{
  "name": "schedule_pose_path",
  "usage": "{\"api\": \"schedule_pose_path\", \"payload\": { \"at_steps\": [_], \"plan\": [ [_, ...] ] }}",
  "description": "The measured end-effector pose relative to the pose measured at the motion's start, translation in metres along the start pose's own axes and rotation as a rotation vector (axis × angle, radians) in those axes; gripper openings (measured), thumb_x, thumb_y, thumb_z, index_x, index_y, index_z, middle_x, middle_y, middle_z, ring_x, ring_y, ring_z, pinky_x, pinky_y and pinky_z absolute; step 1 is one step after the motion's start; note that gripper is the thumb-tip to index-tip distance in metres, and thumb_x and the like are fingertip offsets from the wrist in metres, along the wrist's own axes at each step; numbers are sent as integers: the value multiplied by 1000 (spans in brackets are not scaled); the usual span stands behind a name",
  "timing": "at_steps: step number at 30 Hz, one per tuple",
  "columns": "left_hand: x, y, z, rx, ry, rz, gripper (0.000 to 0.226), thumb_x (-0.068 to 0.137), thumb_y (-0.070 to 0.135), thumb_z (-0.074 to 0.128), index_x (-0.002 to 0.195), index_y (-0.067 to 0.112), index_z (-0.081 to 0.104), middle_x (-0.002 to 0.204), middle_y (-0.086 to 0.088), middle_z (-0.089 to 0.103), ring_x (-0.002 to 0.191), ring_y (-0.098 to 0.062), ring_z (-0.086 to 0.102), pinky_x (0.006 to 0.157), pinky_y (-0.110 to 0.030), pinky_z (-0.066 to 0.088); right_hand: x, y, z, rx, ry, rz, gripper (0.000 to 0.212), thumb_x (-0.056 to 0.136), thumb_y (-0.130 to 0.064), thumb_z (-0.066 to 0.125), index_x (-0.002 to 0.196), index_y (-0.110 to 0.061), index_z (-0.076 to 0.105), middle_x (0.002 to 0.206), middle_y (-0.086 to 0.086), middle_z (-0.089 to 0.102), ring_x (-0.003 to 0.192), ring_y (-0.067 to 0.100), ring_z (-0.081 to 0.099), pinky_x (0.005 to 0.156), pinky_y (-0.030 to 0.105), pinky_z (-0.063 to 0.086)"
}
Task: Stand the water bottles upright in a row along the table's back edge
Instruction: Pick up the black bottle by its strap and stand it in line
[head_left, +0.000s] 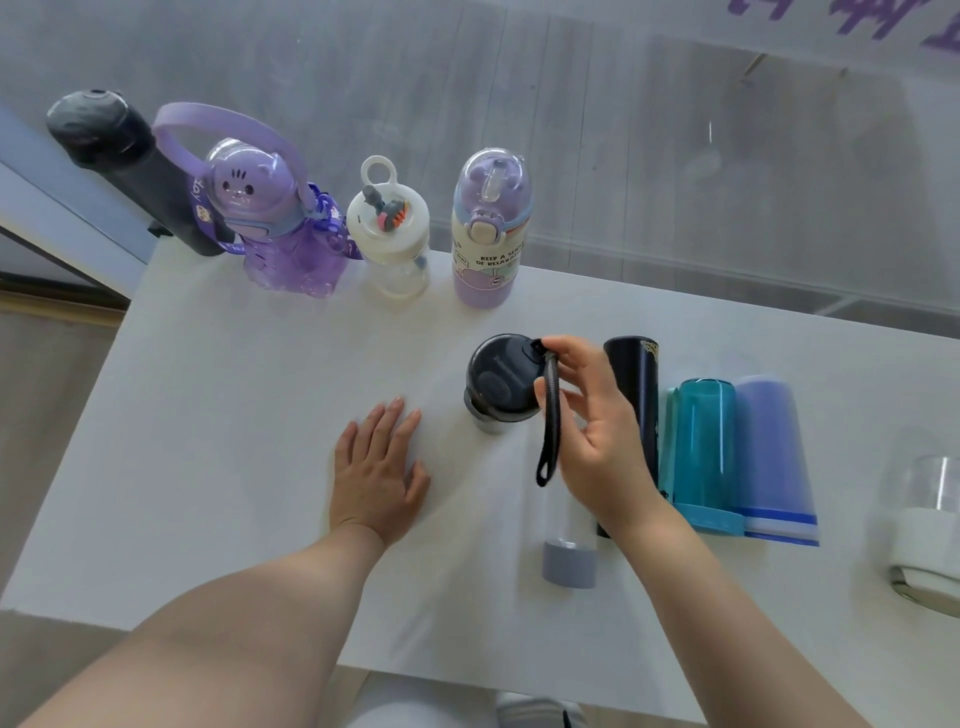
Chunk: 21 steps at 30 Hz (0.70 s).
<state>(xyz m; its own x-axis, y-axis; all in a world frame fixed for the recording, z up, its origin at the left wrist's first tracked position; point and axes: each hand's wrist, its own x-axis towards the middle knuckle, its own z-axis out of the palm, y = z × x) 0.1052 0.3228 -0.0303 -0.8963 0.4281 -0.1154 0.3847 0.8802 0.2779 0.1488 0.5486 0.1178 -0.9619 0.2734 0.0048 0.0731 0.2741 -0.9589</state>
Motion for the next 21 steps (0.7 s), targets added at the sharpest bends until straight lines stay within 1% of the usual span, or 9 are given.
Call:
{"api": "schedule_pose_path", "payload": {
  "at_steps": [2,4,6,8,9,13,15,18,21],
  "plan": [
    [0,0,0,-3,-4,-3,61,83,35,38,142,22,39,154,-3,35,142,-21,27,116,-44,15,-2,0,5,8,-14,9,36,100,-22,43,137,-19,44,127,-8,57,124,11,51,101,26,43],
    [0,0,0,-3,-8,-1,61,83,35,39,142,22,39,154,-3,35,142,-22,28,116,-45,16,-5,2,9,-10,-52,21,51,96,-34,45,144,-24,35,138,-6,51,129,10,47,106,28,39],
    [0,-1,0,-3,-13,3,62,83,36,39,143,22,38,154,-4,35,142,-22,28,116,-45,16,-6,4,13,-64,-104,43,73,88,-40,61,149,-30,23,142,-17,43,132,4,43,108,22,35],
    [0,-1,1,-2,-17,3,62,83,36,38,143,22,37,154,-4,34,143,-22,27,116,-46,16,-5,6,18,-131,-107,49,97,77,-42,77,151,-28,16,141,-30,34,132,-3,38,107,15,32],
    [0,-2,1,-1,-18,2,62,83,37,38,144,22,37,154,-4,34,143,-22,26,116,-46,16,-4,7,21,-163,-80,30,102,73,-41,81,151,-26,16,139,-33,31,132,-4,38,107,15,33],
    [-1,-2,1,4,-21,6,62,84,37,38,144,22,36,155,-3,33,143,-22,26,116,-46,16,2,11,28,-129,4,23,104,72,-33,83,151,-21,16,134,-31,40,126,3,50,105,29,43],
    [0,-2,0,6,-21,9,61,84,36,39,143,22,37,154,-3,34,143,-22,26,116,-46,17,8,13,21,-74,44,55,102,72,-29,84,149,-21,19,134,-24,47,125,5,52,103,28,44],
    [0,-2,0,4,-19,8,61,84,36,39,143,21,38,154,-3,35,142,-22,27,116,-46,17,22,16,3,7,141,71,82,72,-13,84,136,-17,33,128,-12,54,115,0,57,94,17,45],
    [1,-2,-1,4,-18,8,61,83,35,39,142,21,40,153,-3,36,142,-21,28,116,-45,18,41,17,-12,35,173,80,74,73,-6,81,131,-15,37,123,-5,57,110,6,61,93,25,50]
  ]
}}
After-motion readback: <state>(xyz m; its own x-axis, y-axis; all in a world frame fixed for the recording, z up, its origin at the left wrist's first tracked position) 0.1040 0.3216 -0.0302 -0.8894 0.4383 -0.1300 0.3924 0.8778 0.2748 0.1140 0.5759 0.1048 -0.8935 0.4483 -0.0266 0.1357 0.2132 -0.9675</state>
